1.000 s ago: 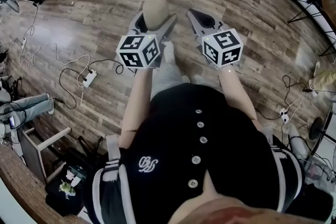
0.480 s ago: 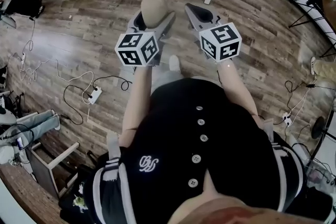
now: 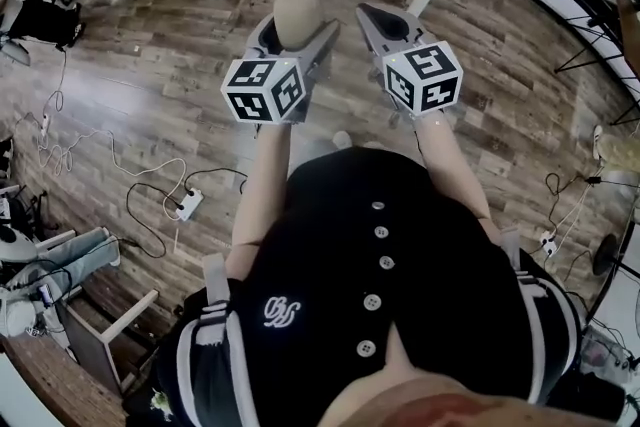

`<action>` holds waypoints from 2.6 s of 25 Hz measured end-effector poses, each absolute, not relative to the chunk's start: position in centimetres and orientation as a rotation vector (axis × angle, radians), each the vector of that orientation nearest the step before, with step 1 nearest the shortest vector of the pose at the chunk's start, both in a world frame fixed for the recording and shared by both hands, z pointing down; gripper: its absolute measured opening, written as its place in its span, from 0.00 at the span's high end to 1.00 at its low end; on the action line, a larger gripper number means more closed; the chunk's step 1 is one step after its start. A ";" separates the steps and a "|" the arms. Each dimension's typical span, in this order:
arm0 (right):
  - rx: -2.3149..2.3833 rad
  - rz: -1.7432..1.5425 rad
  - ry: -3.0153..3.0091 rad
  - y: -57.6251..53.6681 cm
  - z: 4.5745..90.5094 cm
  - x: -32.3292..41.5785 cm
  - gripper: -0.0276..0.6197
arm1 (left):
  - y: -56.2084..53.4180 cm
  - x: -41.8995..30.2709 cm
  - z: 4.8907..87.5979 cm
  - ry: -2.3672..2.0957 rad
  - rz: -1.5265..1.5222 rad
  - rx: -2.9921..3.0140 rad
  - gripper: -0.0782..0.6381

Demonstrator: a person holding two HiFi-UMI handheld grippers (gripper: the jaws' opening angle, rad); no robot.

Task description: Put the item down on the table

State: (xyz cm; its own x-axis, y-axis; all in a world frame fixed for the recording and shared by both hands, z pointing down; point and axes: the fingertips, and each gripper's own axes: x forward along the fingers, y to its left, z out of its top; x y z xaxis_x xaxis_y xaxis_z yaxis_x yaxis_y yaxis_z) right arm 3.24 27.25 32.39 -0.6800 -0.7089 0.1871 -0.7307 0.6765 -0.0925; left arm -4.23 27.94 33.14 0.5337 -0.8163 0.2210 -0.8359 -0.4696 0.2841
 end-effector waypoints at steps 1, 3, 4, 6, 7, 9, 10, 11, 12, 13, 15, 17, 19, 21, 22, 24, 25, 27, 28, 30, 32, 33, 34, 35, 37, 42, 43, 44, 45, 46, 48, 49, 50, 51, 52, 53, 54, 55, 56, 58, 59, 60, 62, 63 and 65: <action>1.191 0.245 -2.746 26.8 32.6 3.0 0.94 | 27.5 -4.5 33.3 -1.358 0.076 2.419 0.30; 1.192 0.257 -2.736 26.1 33.1 2.8 0.94 | 26.8 -4.8 33.8 -1.351 0.075 2.412 0.30; 1.190 0.263 -2.729 25.9 33.4 2.7 0.94 | 26.4 -4.9 34.1 -1.348 0.074 2.406 0.30; 1.186 0.278 -2.715 25.4 33.9 2.4 0.94 | 25.9 -5.3 34.6 -1.342 0.072 2.391 0.30; 1.185 0.287 -2.709 25.1 34.1 2.3 0.94 | 25.6 -5.5 34.8 -1.339 0.071 2.384 0.30; 1.181 0.301 -2.701 24.3 34.4 2.0 0.94 | 25.0 -5.9 35.1 -1.336 0.073 2.371 0.30; 1.176 0.305 -2.700 23.9 34.5 1.8 0.94 | 24.6 -6.1 35.3 -1.336 0.074 2.364 0.30; 1.171 0.308 -2.699 23.5 34.7 1.7 0.94 | 24.2 -6.3 35.5 -1.339 0.074 2.357 0.30; 1.166 0.311 -2.698 23.1 35.0 1.6 0.94 | 23.9 -6.5 35.8 -1.341 0.074 2.350 0.30; 1.163 0.316 -2.697 22.8 35.3 1.5 0.94 | 23.6 -6.6 36.1 -1.343 0.075 2.344 0.30; 1.161 0.333 -2.699 21.8 35.9 1.4 0.94 | 22.7 -6.8 36.5 -1.349 0.082 2.336 0.30; 1.156 0.358 -2.709 20.2 36.2 1.2 0.94 | 21.5 -7.2 36.7 -1.358 0.093 2.331 0.30; 1.142 0.391 -2.724 18.2 36.4 0.9 0.94 | 19.9 -7.7 36.9 -1.369 0.095 2.323 0.30; 1.124 0.405 -2.735 16.1 36.4 0.5 0.94 | 18.3 -8.3 37.1 -1.384 0.082 2.306 0.30; 1.116 0.401 -2.739 15.2 36.3 0.3 0.94 | 17.6 -8.7 37.2 -1.393 0.079 2.297 0.30; 1.108 0.393 -2.751 13.1 36.1 -0.3 0.94 | 16.0 -9.5 37.2 -1.407 0.091 2.292 0.30; 1.107 0.392 -2.758 11.9 36.0 -0.6 0.94 | 15.0 -9.7 37.1 -1.411 0.102 2.296 0.30; 1.096 0.389 -2.766 9.6 36.0 -0.9 0.94 | 12.7 -9.7 37.1 -1.414 0.114 2.299 0.30; 1.087 0.387 -2.766 8.4 36.1 -1.0 0.94 | 11.6 -9.7 37.2 -1.415 0.113 2.297 0.30; 1.067 0.384 -2.767 5.8 36.3 -1.3 0.94 | 9.1 -9.8 37.3 -1.419 0.108 2.288 0.30; 1.051 0.381 -2.772 3.1 36.0 -1.6 0.94 | 6.6 -9.8 37.3 -1.425 0.106 2.280 0.30; 1.043 0.377 -2.778 1.8 35.7 -1.7 0.94 | 5.3 -9.8 37.1 -1.429 0.105 2.278 0.30; 1.035 0.370 -2.784 0.4 35.4 -1.8 0.94 | 3.9 -9.8 36.9 -1.435 0.102 2.277 0.30; 1.026 0.361 -2.791 -1.0 35.1 -1.8 0.94 | 2.5 -9.8 36.6 -1.443 0.096 2.278 0.30; 1.007 0.346 -2.804 -3.9 34.7 -1.7 0.94 | -0.5 -9.5 36.0 -1.461 0.085 2.284 0.30; 0.960 0.336 -2.825 -9.9 34.6 -1.6 0.94 | -6.6 -9.0 35.4 -1.498 0.075 2.283 0.30; 0.951 0.335 -2.829 -10.9 34.6 -1.6 0.94 | -7.7 -9.0 35.4 -1.504 0.070 2.278 0.30; 0.944 0.337 -2.833 -11.8 34.7 -1.6 0.94 | -8.8 -8.9 35.5 -1.507 0.068 2.274 0.30; 0.940 0.343 -2.836 -12.7 34.8 -1.5 0.94 | -9.7 -8.8 35.6 -1.508 0.070 2.271 0.30; 0.937 0.350 -2.837 -13.5 35.0 -1.5 0.94 | -10.5 -8.7 35.8 -1.509 0.074 2.268 0.30; 0.928 0.359 -2.837 -14.6 35.1 -1.7 0.94 | -11.7 -8.6 36.0 -1.509 0.077 2.261 0.30; 0.922 0.363 -2.837 -15.0 35.2 -1.8 0.94 | -12.2 -8.7 36.1 -1.508 0.075 2.256 0.30; 0.918 0.371 -2.837 -15.4 35.3 -2.0 0.94 | -12.7 -8.7 36.2 -1.505 0.075 2.251 0.30; 0.917 0.384 -2.836 -15.7 35.5 -2.0 0.94 | -13.1 -8.6 36.4 -1.499 0.078 2.247 0.30; 0.918 0.401 -2.835 -16.1 35.7 -2.0 0.94 | -13.5 -8.6 36.7 -1.492 0.084 2.242 0.30; 0.921 0.414 -2.833 -16.5 35.9 -2.0 0.94 | -14.0 -8.5 36.9 -1.486 0.089 2.238 0.30; 0.926 0.422 -2.830 -16.9 36.0 -1.9 0.94 | -14.5 -8.5 37.0 -1.481 0.092 2.236 0.30; 0.932 0.427 -2.828 -17.3 36.1 -1.8 0.94 | -15.1 -8.5 37.0 -1.477 0.093 2.236 0.30; 0.942 0.432 -2.824 -17.8 36.2 -1.7 0.94 | -15.7 -8.5 37.1 -1.472 0.095 2.238 0.30; 0.966 0.450 -2.814 -18.7 36.6 -1.4 0.94 | -17.0 -8.5 37.1 -1.456 0.108 2.247 0.30; 0.978 0.458 -2.808 -19.3 36.7 -1.2 0.94 | -17.6 -8.4 37.1 -1.447 0.112 2.254 0.30; 0.989 0.462 -2.803 -19.8 36.8 -1.1 0.94 | -18.3 -8.4 37.0 -1.439 0.113 2.261 0.30; 1.010 0.458 -2.797 -20.9 36.8 -1.2 0.94 | -19.8 -8.4 36.8 -1.420 0.112 2.279 0.30; 1.019 0.453 -2.794 -21.7 36.7 -1.5 0.94 | -20.7 -8.7 36.8 -1.413 0.114 2.286 0.30; 1.032 0.448 -2.785 -23.4 36.8 -2.2 0.94 | -22.7 -9.5 36.9 -1.401 0.117 2.290 0.30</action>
